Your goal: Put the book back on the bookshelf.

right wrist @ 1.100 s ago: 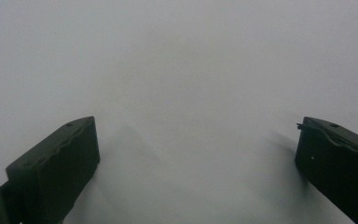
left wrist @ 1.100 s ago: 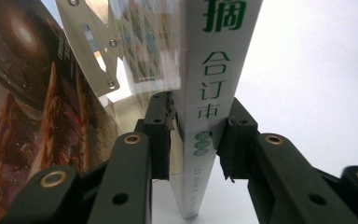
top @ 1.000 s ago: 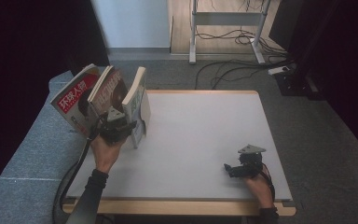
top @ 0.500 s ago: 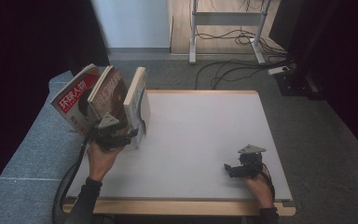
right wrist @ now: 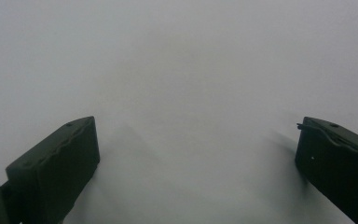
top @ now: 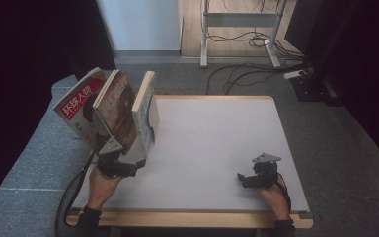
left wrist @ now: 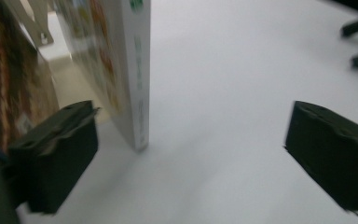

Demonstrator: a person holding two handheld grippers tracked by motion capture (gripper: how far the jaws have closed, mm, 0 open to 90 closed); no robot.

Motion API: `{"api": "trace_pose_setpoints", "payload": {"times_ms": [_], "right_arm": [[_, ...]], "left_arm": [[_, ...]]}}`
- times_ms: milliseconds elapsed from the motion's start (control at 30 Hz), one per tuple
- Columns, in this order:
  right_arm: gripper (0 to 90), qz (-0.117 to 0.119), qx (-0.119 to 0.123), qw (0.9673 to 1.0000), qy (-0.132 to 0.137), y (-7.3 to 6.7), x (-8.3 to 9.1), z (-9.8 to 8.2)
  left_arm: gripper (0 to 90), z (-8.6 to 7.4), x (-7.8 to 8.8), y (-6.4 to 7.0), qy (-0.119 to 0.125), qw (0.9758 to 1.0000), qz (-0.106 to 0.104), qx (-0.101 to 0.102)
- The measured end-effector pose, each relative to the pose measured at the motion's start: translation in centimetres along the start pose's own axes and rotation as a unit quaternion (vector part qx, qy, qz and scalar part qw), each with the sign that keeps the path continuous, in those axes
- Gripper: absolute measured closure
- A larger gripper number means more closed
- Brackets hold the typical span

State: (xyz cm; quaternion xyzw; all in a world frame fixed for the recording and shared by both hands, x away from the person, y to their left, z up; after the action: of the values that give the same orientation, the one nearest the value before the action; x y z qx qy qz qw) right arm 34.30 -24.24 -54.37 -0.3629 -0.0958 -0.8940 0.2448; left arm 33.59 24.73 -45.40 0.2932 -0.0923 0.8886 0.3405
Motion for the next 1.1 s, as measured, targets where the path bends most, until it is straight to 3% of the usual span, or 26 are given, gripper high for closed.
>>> {"api": "trace_pose_setpoints", "payload": {"times_ms": [100,233,500,600,800,900,967,1100], "right_arm": [[0.0,0.0,0.0,1.0,0.0,0.0,0.0,0.0],[0.0,0.0,0.0,1.0,0.0,0.0,0.0,0.0],[0.0,0.0,0.0,1.0,0.001,0.0,0.0,0.0],[0.0,-0.001,0.0,1.0,0.001,0.0,0.0,0.0],[0.0,0.0,0.0,1.0,0.001,0.0,0.0,0.0],[0.0,0.0,0.0,1.0,0.001,0.0,0.0,0.0],[0.0,0.0,0.0,1.0,0.001,0.0,0.0,0.0],[0.0,0.0,0.0,1.0,0.001,0.0,0.0,0.0]], "left_arm": [[0.0,-1.0,-0.4,0.6,-0.02,0.9995,0.006,-0.024],[0.0,-2.2,-0.8,1.0,-0.022,0.9994,-0.01,-0.023],[0.0,-4.4,-1.8,1.1,-0.037,0.9989,-0.016,-0.026],[0.0,-5.3,-2.4,1.1,-0.041,0.9988,-0.02,-0.018],[0.0,-6.8,-3.6,1.1,-0.072,0.9971,-0.018,-0.019],[0.0,-7.0,-4.0,1.2,-0.088,0.9956,-0.013,-0.029],[0.0,-7.0,-4.0,1.2,-0.089,0.9956,-0.014,-0.025],[0.0,-6.9,-4.4,1.1,-0.111,0.9934,-0.013,-0.022]]}}
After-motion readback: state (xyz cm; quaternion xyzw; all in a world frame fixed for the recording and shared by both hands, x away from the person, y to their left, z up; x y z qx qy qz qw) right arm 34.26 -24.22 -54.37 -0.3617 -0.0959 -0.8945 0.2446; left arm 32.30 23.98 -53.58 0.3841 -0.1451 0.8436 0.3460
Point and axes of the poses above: each handheld gripper's, and its own axes: x roughly backward along the jaws, z roughly out of its top, y roughly to its right, the point moved 1 cm from there along -x, roughly forward along the jaws
